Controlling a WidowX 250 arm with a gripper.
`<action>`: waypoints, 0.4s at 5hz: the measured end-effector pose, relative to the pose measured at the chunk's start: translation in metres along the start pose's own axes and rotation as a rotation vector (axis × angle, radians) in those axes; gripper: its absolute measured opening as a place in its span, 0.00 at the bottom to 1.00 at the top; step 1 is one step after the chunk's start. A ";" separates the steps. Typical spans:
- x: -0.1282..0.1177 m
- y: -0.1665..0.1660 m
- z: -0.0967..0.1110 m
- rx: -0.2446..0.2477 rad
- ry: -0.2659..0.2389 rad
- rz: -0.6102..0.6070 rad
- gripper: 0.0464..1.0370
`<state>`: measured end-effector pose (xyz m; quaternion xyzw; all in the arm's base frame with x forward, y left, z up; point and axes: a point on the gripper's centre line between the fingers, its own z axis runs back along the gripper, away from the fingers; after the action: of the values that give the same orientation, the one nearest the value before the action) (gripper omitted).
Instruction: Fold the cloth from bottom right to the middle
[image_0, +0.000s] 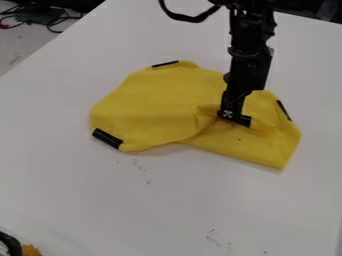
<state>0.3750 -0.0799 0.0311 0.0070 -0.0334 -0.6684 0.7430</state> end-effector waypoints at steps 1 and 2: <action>-0.004 0.002 0.015 0.074 -0.085 0.033 0.79; -0.006 0.003 0.034 0.153 -0.161 0.075 0.97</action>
<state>0.3752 -0.0728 0.0654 0.0087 -0.1439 -0.6340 0.7597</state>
